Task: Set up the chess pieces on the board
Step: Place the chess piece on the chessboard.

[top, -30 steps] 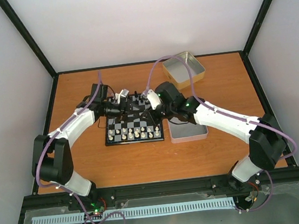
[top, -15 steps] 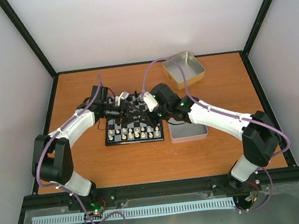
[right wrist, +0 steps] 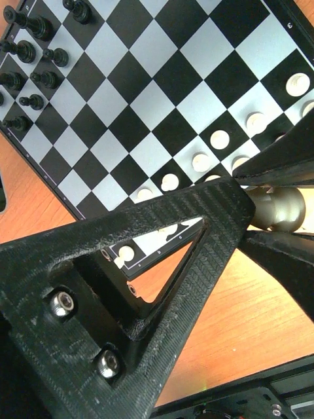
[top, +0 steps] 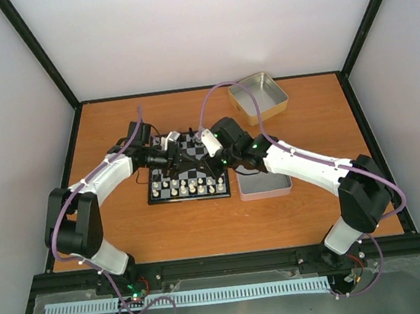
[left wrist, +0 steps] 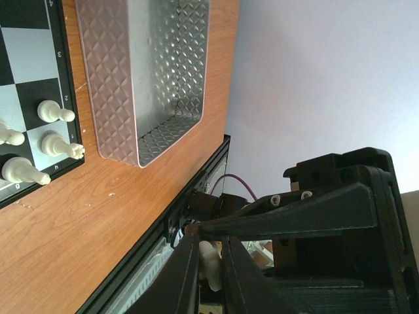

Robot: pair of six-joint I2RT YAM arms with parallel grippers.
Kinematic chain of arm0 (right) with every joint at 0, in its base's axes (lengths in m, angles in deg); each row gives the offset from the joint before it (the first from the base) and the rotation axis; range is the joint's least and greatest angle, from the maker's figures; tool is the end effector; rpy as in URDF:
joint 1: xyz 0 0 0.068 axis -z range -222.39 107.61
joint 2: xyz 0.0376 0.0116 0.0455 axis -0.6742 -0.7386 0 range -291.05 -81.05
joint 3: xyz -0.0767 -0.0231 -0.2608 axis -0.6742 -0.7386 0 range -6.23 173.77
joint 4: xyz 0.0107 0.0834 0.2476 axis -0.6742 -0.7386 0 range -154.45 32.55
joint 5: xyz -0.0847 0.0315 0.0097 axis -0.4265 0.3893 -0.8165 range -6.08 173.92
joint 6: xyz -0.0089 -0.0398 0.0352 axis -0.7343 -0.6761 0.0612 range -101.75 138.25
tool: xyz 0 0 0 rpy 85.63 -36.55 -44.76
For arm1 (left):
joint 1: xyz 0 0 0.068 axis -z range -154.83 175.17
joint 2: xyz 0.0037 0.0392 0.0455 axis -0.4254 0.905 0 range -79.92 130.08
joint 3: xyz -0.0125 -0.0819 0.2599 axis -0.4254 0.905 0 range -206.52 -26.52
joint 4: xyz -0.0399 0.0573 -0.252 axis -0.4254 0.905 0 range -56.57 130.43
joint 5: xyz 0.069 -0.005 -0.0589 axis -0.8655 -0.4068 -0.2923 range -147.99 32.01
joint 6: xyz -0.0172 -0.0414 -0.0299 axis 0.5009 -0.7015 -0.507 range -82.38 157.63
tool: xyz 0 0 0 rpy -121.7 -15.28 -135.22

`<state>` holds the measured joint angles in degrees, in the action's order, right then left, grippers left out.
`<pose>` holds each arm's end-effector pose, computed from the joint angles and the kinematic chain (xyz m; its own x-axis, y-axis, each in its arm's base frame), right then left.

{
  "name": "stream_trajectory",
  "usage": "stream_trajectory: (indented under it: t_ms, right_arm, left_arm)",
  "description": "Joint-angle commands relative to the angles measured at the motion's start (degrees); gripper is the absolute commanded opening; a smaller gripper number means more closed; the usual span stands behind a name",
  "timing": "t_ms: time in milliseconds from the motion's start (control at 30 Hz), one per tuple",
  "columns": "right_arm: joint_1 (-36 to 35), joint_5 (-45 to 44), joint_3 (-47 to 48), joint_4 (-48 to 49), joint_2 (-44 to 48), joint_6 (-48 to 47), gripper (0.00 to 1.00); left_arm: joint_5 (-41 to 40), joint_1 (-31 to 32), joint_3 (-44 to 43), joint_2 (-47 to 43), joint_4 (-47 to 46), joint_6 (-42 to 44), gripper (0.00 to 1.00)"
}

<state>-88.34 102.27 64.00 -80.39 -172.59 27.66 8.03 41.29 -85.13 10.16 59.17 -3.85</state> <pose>0.2382 0.2626 0.2691 -0.6158 -0.4134 -0.6708 -0.7484 0.5731 0.3339 0.2876 -0.1168 0.2264 -0.9947 0.0071 0.1028 -0.0941 0.3441 -0.9342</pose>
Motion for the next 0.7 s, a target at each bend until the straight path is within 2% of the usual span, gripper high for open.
stream_trajectory:
  t_ms: [0, 67, 100, 233, 300, 367, 467, 533, 667]
  right_arm:
    - [-0.3, -0.9, 1.1, 1.6, -0.7, -0.8, 0.15]
    - [-0.3, -1.0, 1.1, 1.5, -0.8, -0.6, 0.17]
    - [-0.3, -1.1, 1.1, 1.3, -0.8, -0.4, 0.22]
    - [-0.2, -2.6, -0.9, 2.2, 1.4, 1.1, 0.57]
    - [-0.3, -4.5, -2.5, 3.2, 3.6, 2.5, 0.70]
    - [-0.1, -7.0, -3.9, 3.8, 5.5, 4.1, 0.74]
    - [0.2, -11.1, -6.8, 5.1, 8.1, 8.0, 0.74]
    - [0.3, -13.4, -9.0, 6.0, 9.4, 10.7, 0.74]
    - [0.6, -17.7, -12.4, 6.8, 10.9, 14.8, 0.74]
  left_arm:
    - [1.4, 0.1, -0.3, 0.5, 0.9, 0.9, 0.06]
    - [1.3, 0.0, -0.3, 0.3, 0.9, 1.2, 0.03]
    - [0.9, 0.1, -0.3, 0.3, 0.9, 1.3, 0.03]
    - [-3.9, -0.5, 0.2, -0.8, 2.1, 3.3, 0.01]
    - [-9.2, -1.3, 0.7, -2.2, 3.6, 5.4, 0.01]
    - [-18.2, -1.6, 0.9, -4.4, 6.0, 8.7, 0.01]
    - [-34.0, -1.1, 1.8, -9.5, 8.8, 12.5, 0.01]
    - [-44.3, 1.4, 3.9, -14.0, 8.1, 13.2, 0.01]
    - [-58.2, 7.2, 7.5, -18.2, 8.0, 11.1, 0.01]
